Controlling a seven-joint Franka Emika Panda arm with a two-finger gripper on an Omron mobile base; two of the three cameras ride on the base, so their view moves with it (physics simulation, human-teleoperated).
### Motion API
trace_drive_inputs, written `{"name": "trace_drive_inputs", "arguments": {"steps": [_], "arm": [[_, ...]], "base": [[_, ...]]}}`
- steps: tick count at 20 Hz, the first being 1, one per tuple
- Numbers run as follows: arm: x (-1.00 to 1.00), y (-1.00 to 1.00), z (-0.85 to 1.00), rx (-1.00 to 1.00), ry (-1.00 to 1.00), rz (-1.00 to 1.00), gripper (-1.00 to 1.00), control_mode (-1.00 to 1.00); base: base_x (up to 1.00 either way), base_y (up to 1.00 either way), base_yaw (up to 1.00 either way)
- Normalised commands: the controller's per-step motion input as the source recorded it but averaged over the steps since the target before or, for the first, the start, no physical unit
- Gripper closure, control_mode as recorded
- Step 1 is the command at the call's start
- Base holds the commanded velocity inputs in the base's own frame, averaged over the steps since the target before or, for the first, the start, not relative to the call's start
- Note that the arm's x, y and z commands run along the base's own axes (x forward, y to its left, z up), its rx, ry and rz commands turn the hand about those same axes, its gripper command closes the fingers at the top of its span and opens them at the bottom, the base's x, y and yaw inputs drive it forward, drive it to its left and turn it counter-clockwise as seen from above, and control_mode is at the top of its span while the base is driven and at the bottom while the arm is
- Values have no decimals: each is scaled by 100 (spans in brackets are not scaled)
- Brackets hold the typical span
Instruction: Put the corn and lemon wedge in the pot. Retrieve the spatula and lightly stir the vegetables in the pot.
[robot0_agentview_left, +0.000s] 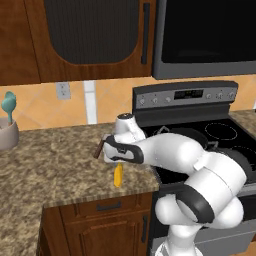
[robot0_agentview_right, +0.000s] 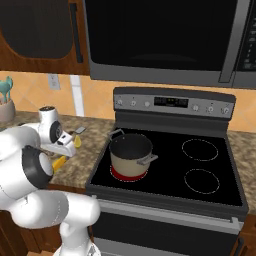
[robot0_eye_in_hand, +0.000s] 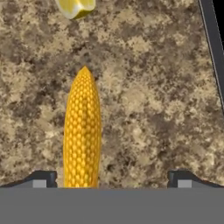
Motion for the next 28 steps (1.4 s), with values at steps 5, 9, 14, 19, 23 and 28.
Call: {"name": "trace_drive_inputs", "arguments": {"steps": [5,9,14,19,23,28], "arm": [[31,7,-25,0,0,-10,-100,-100],[29,15,-30,-1,0,-8,-100,-100],[19,13,-32,-2,0,-7,-100,-100],[9,5,-31,-2,0,-6,-100,-100],[0,0,-12,0,0,-6,100,-100],[-22,-25,1,0,-9,-10,100,-100]], "base": [[0,0,0],[0,0,0],[0,0,0],[0,0,0],[0,0,0],[0,0,0]]}}
